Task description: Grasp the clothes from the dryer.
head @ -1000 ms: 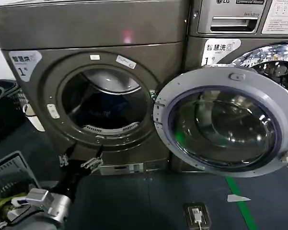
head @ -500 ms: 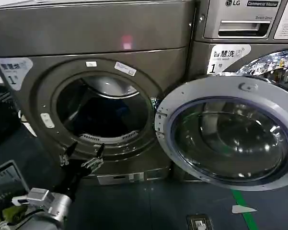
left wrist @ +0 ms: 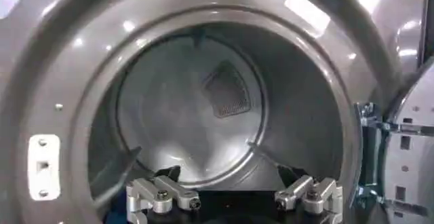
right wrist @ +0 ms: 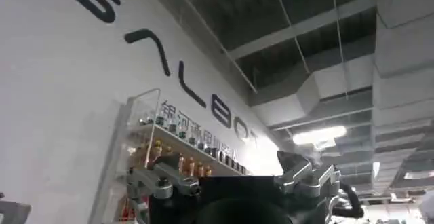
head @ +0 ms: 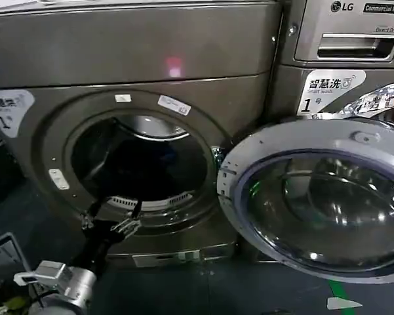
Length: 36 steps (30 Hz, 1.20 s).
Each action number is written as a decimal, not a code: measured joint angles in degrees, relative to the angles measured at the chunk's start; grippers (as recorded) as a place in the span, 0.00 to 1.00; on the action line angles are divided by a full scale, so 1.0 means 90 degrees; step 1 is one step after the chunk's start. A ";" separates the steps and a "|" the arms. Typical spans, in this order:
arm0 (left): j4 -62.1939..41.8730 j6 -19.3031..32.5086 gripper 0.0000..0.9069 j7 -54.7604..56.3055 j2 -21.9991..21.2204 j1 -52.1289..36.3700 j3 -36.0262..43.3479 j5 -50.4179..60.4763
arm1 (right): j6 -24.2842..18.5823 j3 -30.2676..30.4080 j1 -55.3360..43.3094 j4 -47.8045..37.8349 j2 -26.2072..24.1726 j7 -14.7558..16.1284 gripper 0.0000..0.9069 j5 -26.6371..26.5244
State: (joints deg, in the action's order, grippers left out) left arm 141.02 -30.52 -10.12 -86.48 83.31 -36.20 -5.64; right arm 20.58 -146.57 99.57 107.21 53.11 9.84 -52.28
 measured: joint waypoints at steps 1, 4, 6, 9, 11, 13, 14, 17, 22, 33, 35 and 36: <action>-0.0013 0.0000 1.00 -0.0001 0.0000 -0.0004 0.0008 0.0000 | -0.0001 0.0001 0.0001 0.0000 0.0005 0.0004 1.00 0.0000; -0.0050 0.0004 1.00 -0.0001 0.0002 -0.0023 0.0027 0.0003 | -0.0001 -0.0017 0.0006 -0.0004 0.0008 0.0002 1.00 0.0000; -0.0053 0.0003 1.00 -0.0009 0.0005 -0.0038 0.0032 0.0000 | -0.0001 -0.0036 0.0018 -0.0008 0.0008 0.0002 1.00 0.0000; -0.0077 0.0004 1.00 -0.0009 0.0005 -0.0055 0.0035 0.0000 | -0.0001 -0.0051 0.0028 -0.0015 0.0008 -0.0001 1.00 0.0000; -0.0083 0.0004 1.00 -0.0009 0.0005 -0.0061 0.0048 0.0000 | -0.0001 -0.0051 0.0035 -0.0015 0.0010 -0.0004 1.00 0.0000; -0.0089 0.0003 1.00 -0.0009 0.0010 -0.0069 0.0055 0.0000 | -0.0001 -0.0051 0.0040 -0.0014 0.0011 -0.0007 1.00 0.0000; -0.0089 0.0003 1.00 -0.0009 0.0016 -0.0069 0.0056 0.0000 | -0.0002 -0.0051 0.0042 -0.0013 0.0011 -0.0007 1.00 0.0000; -0.0084 0.0002 1.00 -0.0008 0.0033 -0.0059 0.0056 0.0000 | -0.0008 -0.0034 0.0042 0.0004 0.0011 -0.0010 1.00 0.0000; -0.0060 0.0002 1.00 -0.0008 0.0039 -0.0022 0.0082 0.0011 | -0.0023 -0.0018 0.0075 0.0003 -0.0007 -0.0012 1.00 0.0003; -0.0416 0.0191 1.00 -0.0023 0.0027 -0.0250 -0.0057 -0.0048 | 0.0083 -0.0138 0.0161 0.0231 0.0037 0.0088 1.00 0.0173; -0.0632 0.0249 1.00 -0.0012 0.0048 -0.0414 -0.0067 -0.0050 | 0.0131 -0.0213 0.0200 0.0247 0.0008 0.0041 1.00 0.0196; -0.0768 0.0288 1.00 0.0000 0.0069 -0.0527 -0.0060 -0.0050 | 0.0131 -0.0262 0.0230 0.0247 -0.0012 0.0029 1.00 0.0200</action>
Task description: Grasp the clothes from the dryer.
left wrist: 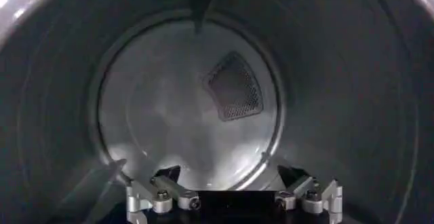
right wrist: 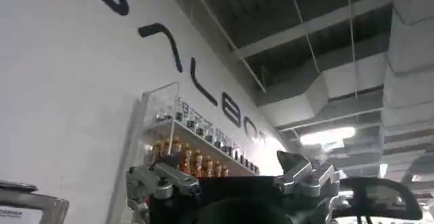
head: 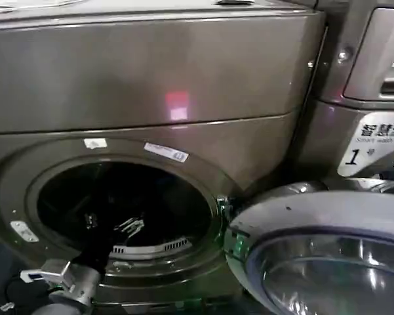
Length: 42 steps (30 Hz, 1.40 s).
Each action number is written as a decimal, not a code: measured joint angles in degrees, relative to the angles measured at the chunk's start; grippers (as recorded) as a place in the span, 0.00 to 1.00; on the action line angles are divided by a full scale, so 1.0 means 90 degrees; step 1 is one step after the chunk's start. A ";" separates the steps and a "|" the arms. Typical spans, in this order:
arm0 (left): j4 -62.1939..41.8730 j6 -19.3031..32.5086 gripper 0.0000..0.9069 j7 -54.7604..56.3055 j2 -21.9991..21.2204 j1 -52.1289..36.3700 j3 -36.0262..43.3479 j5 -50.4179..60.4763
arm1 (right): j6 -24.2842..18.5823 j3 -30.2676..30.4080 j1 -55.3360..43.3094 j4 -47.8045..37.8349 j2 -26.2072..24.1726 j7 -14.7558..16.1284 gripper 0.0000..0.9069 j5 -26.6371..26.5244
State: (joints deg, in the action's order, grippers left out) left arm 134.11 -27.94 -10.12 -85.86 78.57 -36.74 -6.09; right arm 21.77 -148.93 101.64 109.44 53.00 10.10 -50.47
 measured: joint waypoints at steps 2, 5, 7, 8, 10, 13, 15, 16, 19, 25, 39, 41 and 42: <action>-0.0321 0.0081 1.00 0.0026 0.0038 -0.0288 0.0042 0.0000 | -0.0048 -0.0107 0.0070 -0.0028 -0.0037 -0.0015 1.00 0.0007; -0.0942 0.0227 1.00 0.0114 0.0107 -0.0814 0.0149 0.0024 | -0.0154 -0.0275 0.0174 -0.0096 -0.0050 -0.0024 1.00 -0.0006; -0.1462 0.0351 1.00 0.0177 0.0134 -0.1259 0.0248 0.0025 | -0.0222 -0.0380 0.0230 -0.0136 -0.0043 -0.0022 1.00 -0.0011; -0.1719 0.0413 1.00 0.0205 0.0134 -0.1481 0.0300 0.0029 | -0.0250 -0.0424 0.0246 -0.0156 -0.0042 -0.0011 1.00 -0.0013; -0.2311 0.0554 1.00 0.0264 0.0127 -0.1982 0.0403 0.0053 | -0.0294 -0.0472 0.0263 -0.0185 -0.0034 0.0005 1.00 -0.0013; -0.3286 0.0844 1.00 0.0354 0.0098 -0.2743 0.0571 0.0117 | -0.0331 -0.0498 0.0262 -0.0203 -0.0003 0.0029 1.00 -0.0013; -0.3955 0.1039 1.00 0.0403 0.0077 -0.3251 0.0691 0.0160 | -0.0345 -0.0531 0.0268 -0.0218 0.0006 0.0034 1.00 -0.0013; -0.4278 0.1129 1.00 0.0413 0.0079 -0.3503 0.0754 0.0191 | -0.0345 -0.0552 0.0282 -0.0236 0.0004 0.0034 1.00 -0.0012; -0.5204 0.1339 1.00 0.0437 0.0120 -0.4188 0.0926 0.0291 | -0.0326 -0.0616 0.0332 -0.0297 -0.0041 0.0033 1.00 -0.0002; -0.6905 0.1417 1.00 0.0300 0.0307 -0.5474 0.1381 0.0543 | -0.0282 -0.0668 0.0361 -0.0359 -0.0114 0.0034 1.00 0.0022; -1.0231 0.1945 1.00 -0.2201 0.0868 -0.7858 0.3813 0.2875 | -0.0289 -0.0819 0.0435 -0.0506 -0.0108 0.0034 1.00 0.0031; -1.0726 0.2234 1.00 -0.2654 0.0871 -0.8257 0.4209 0.3250 | -0.0299 -0.0835 0.0435 -0.0551 -0.0103 0.0033 1.00 0.0036; -1.0969 0.2368 1.00 -0.2879 0.0871 -0.8458 0.4404 0.3385 | -0.0302 -0.0835 0.0433 -0.0564 -0.0103 0.0033 1.00 0.0038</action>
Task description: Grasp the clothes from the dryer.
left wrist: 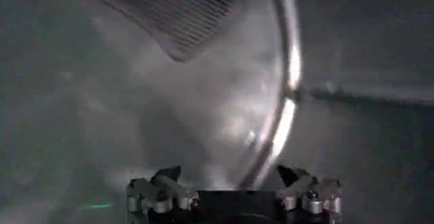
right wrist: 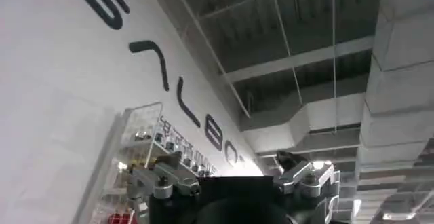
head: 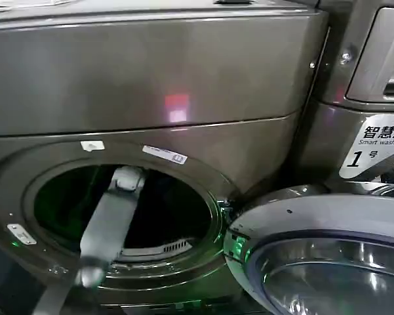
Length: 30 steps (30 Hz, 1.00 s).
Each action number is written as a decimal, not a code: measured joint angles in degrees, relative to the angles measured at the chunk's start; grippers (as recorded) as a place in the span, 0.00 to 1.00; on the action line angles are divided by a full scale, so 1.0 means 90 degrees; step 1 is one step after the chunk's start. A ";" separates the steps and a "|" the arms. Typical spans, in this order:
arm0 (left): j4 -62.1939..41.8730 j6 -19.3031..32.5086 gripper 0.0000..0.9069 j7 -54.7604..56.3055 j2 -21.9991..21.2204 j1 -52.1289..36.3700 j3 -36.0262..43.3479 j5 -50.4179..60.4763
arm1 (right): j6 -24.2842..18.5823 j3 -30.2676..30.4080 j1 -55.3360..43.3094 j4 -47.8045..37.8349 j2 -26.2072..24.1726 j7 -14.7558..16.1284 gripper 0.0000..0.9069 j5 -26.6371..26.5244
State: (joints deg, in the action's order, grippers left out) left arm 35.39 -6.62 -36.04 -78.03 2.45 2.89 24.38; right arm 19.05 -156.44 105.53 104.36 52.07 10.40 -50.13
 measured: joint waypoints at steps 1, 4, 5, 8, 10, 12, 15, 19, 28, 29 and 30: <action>-0.0220 0.0125 1.00 -0.0215 -0.0009 -0.0181 0.0187 0.0104 | -0.0004 0.0005 -0.0005 -0.0013 -0.0001 -0.0001 1.00 0.0004; -0.0854 0.0432 1.00 -0.0832 -0.0057 -0.0665 0.0717 0.0345 | -0.0016 0.0036 -0.0045 -0.0028 -0.0001 0.0000 1.00 0.0010; -0.1055 0.0516 1.00 -0.1027 -0.0075 -0.0821 0.0882 0.0404 | -0.0021 0.0052 -0.0064 -0.0038 -0.0001 0.0000 1.00 0.0014; -0.1605 0.0732 1.00 -0.1569 -0.0139 -0.1197 0.1313 0.0515 | -0.0029 0.0105 -0.0116 -0.0038 0.0000 0.0003 1.00 0.0021; -0.1925 0.0824 1.00 -0.1895 -0.0143 -0.1372 0.1555 0.0543 | -0.0032 0.0130 -0.0135 -0.0040 0.0001 0.0004 1.00 0.0024; -0.2187 0.0881 1.00 -0.2158 -0.0148 -0.1478 0.1759 0.0559 | -0.0043 0.0136 -0.0136 -0.0043 -0.0003 0.0010 1.00 0.0024; -0.2486 0.0916 1.00 -0.2430 -0.0149 -0.1571 0.1979 0.0611 | -0.0046 0.0114 -0.0116 -0.0055 -0.0007 0.0011 1.00 0.0025; -0.2751 0.0944 1.00 -0.2622 -0.0111 -0.1650 0.2133 0.0582 | -0.0050 0.0105 -0.0109 -0.0045 -0.0028 0.0011 1.00 0.0025; -0.2962 0.0948 1.00 -0.2801 -0.0177 -0.1588 0.2276 0.0455 | -0.0061 0.0064 -0.0080 -0.0055 -0.0021 0.0013 1.00 0.0025; -0.2979 0.0948 1.00 -0.2811 -0.0190 -0.1580 0.2295 0.0454 | -0.0062 0.0064 -0.0089 -0.0052 -0.0021 0.0014 1.00 0.0025; -0.3000 0.0948 1.00 -0.2819 -0.0203 -0.1567 0.2319 0.0451 | -0.0062 0.0068 -0.0097 -0.0052 -0.0021 0.0014 1.00 0.0025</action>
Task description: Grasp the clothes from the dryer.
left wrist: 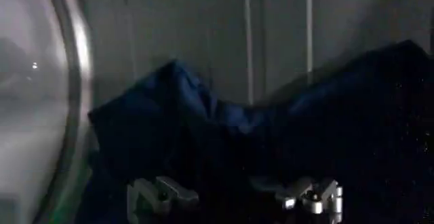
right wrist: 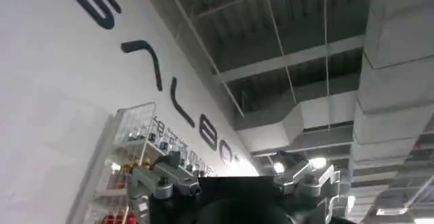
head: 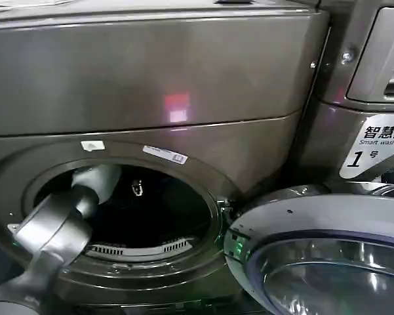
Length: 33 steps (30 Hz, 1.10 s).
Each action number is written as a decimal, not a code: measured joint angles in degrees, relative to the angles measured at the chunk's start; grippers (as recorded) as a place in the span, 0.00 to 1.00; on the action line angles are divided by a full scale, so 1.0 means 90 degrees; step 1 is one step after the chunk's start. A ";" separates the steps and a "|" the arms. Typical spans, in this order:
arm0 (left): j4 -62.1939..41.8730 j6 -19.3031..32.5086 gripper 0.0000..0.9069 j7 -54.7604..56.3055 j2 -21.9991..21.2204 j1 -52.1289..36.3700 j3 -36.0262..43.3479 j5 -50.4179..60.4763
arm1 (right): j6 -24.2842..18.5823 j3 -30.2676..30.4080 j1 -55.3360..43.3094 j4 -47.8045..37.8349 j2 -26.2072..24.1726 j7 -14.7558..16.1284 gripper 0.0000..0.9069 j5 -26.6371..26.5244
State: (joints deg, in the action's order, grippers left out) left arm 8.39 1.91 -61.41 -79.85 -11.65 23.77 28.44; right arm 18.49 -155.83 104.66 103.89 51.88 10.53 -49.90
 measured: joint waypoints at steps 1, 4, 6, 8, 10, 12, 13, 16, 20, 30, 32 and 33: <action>-0.0021 0.0000 1.00 -0.0006 -0.0011 0.0018 0.0023 0.0000 | 0.0000 0.0004 -0.0006 0.0000 0.0000 0.0002 1.00 0.0001; -0.0057 -0.0001 1.00 -0.0007 -0.0045 0.0085 0.0049 -0.0006 | -0.0013 -0.0008 -0.0007 -0.0031 0.0005 0.0011 1.00 0.0020; -0.0067 -0.0002 1.00 0.0001 -0.0066 0.0118 0.0066 -0.0020 | -0.0021 -0.0028 -0.0002 -0.0052 0.0014 0.0023 1.00 0.0032; -0.0088 -0.0001 1.00 0.0016 -0.0083 0.0151 0.0074 -0.0038 | -0.0032 -0.0042 0.0005 -0.0072 0.0019 0.0029 1.00 0.0055; -0.0108 -0.0005 1.00 0.0025 -0.0105 0.0187 0.0077 -0.0054 | -0.0038 -0.0047 0.0007 -0.0077 0.0021 0.0033 1.00 0.0068; -0.0125 -0.0009 0.70 0.0025 -0.0120 0.0213 0.0082 -0.0056 | -0.0040 -0.0047 0.0007 -0.0077 0.0024 0.0034 1.00 0.0076; -0.0132 -0.0008 0.53 0.0022 -0.0123 0.0225 0.0091 -0.0056 | -0.0042 -0.0047 0.0006 -0.0079 0.0026 0.0034 1.00 0.0078; -0.0152 -0.0001 0.05 -0.0028 -0.0122 0.0232 0.0134 -0.0059 | -0.0049 -0.0044 -0.0001 -0.0090 0.0037 0.0034 1.00 0.0093; -0.0151 0.0025 0.00 -0.0059 -0.0101 0.0220 0.0161 -0.0060 | -0.0055 -0.0037 -0.0007 -0.0090 0.0041 0.0033 1.00 0.0097; -0.0143 0.0099 0.00 -0.0160 -0.0066 0.0211 0.0276 -0.0024 | -0.0068 -0.0033 0.0005 -0.0116 0.0051 0.0011 1.00 0.0103; -0.0121 0.0103 0.00 -0.0148 -0.0058 0.0220 0.0278 -0.0021 | -0.0069 -0.0027 0.0005 -0.0115 0.0057 0.0006 1.00 0.0104; -0.0105 0.0103 0.00 -0.0139 -0.0048 0.0230 0.0270 -0.0024 | -0.0069 -0.0027 0.0005 -0.0116 0.0058 0.0003 1.00 0.0104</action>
State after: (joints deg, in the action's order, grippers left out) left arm 7.44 2.83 -62.65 -80.28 -9.58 26.20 28.22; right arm 17.86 -156.08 104.71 102.85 52.41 10.55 -48.97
